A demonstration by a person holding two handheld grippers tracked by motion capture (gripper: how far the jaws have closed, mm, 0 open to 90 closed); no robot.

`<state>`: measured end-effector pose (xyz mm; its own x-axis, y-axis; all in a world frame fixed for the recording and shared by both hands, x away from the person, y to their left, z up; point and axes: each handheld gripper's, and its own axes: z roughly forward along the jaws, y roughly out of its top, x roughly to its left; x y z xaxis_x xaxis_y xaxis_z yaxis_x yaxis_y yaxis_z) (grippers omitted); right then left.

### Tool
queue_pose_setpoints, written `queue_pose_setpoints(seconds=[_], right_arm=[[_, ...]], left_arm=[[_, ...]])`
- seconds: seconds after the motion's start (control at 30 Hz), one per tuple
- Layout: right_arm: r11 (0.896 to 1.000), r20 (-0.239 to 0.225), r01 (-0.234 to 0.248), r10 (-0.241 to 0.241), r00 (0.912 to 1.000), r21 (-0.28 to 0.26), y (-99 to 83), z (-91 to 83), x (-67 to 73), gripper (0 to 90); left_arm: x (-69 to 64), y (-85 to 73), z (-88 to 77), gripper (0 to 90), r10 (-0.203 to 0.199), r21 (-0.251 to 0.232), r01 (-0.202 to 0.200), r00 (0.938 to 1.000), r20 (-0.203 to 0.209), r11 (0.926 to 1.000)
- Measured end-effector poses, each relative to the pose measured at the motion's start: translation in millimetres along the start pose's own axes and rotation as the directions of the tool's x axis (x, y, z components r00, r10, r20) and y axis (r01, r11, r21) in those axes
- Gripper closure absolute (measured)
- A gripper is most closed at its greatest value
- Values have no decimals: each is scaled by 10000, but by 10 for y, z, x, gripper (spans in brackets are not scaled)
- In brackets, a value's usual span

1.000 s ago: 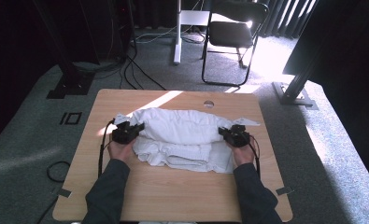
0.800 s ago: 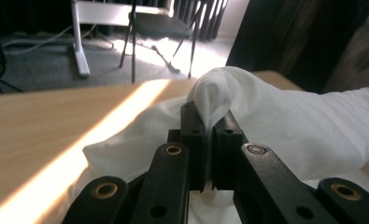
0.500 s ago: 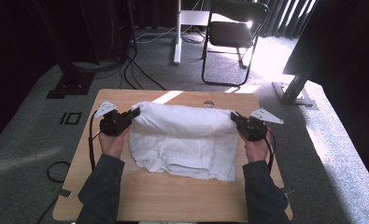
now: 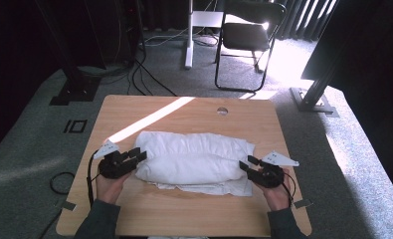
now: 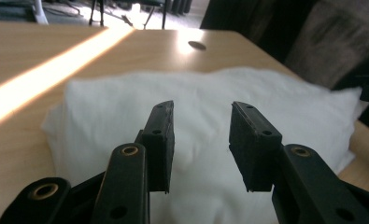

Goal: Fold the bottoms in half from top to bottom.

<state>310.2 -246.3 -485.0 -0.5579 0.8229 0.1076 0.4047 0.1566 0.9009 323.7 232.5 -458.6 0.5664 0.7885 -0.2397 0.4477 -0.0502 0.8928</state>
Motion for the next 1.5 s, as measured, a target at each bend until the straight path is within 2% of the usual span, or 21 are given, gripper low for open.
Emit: queue_pose_setpoints(seconds=[0.07,0.1,0.13,0.17,0.27,0.3,0.33,0.43,0.53,0.63,0.67,0.7,0.73,0.77,0.8,0.9,1.03,1.1,1.13,1.37,1.5], right_arm=[[9989,268,-51,64,9996,-458,178,22,51,465],[9985,306,46,-30,9995,-549,267,60,89,464],[9984,213,132,-120,9997,-545,347,115,133,464],[9984,221,218,-206,9995,-514,415,184,178,470],[9994,350,266,-258,9991,-205,543,446,287,499],[9994,350,266,-258,9991,-205,543,446,287,499],[9999,339,118,-121,9994,91,579,641,307,507],[9982,344,-190,170,9993,574,571,893,301,502],[9951,473,-283,239,9986,944,469,1044,293,500],[9931,589,-236,169,9981,1152,355,1074,289,501],[9898,653,-244,153,9977,1402,215,1067,296,501],[9885,711,-209,103,9974,1501,142,1048,308,501],[9881,783,-110,-10,9969,1534,67,1019,321,501],[9881,783,-110,-10,9969,1534,67,1019,321,501],[9880,842,-65,-66,9964,1544,-81,950,348,500],[9853,951,138,-303,9950,1704,-242,880,384,504],[9796,932,240,-434,9947,1996,-293,862,401,507],[9766,934,193,-401,9948,2144,-329,871,402,507],[9760,938,161,-373,9949,2170,-344,883,404,507],[9715,924,114,-342,9951,2366,-363,1004,364,515],[9706,795,153,-354,9962,2404,-348,1036,327,516]], left_arm=[[-110,160,81,616,240,1,-240,9997,-53,9997],[-110,160,81,617,240,1,-240,9997,-53,9997],[-221,296,215,617,563,100,-564,9983,138,9984],[-221,296,215,617,563,100,-564,9983,138,9984],[-400,418,565,621,916,569,-926,9956,190,9941],[-400,418,565,621,916,569,-926,9956,190,9941],[-431,393,747,621,903,832,-915,9957,185,9923],[-422,324,909,621,913,1249,-911,9958,43,9880],[-360,107,1053,620,661,1841,-644,9978,-28,9808],[-335,-21,1056,615,670,2065,-648,9977,-37,9763],[-327,-153,1030,612,707,2114,-710,9975,93,9748],[-327,-153,1030,607,707,2114,-710,9975,93,9748],[-322,-270,974,601,708,1998,-728,9973,173,9771],[-322,-270,974,600,708,1998,-728,9973,173,9771],[-309,-360,898,600,619,1816,-655,9978,254,9812],[-309,-466,784,600,786,1676,-792,9969,103,9827],[-308,-579,695,601,1245,1943,-1207,9922,-72,9735],[-253,-707,672,609,1287,2318,-1178,9911,-326,9656],[-226,-743,682,609,1233,2351,-1123,9918,-327,9655],[-149,-752,725,618,989,2280,-875,9943,-392,9697],[-125,-699,635,469,1087,1816,-941,9915,-721,9789]])
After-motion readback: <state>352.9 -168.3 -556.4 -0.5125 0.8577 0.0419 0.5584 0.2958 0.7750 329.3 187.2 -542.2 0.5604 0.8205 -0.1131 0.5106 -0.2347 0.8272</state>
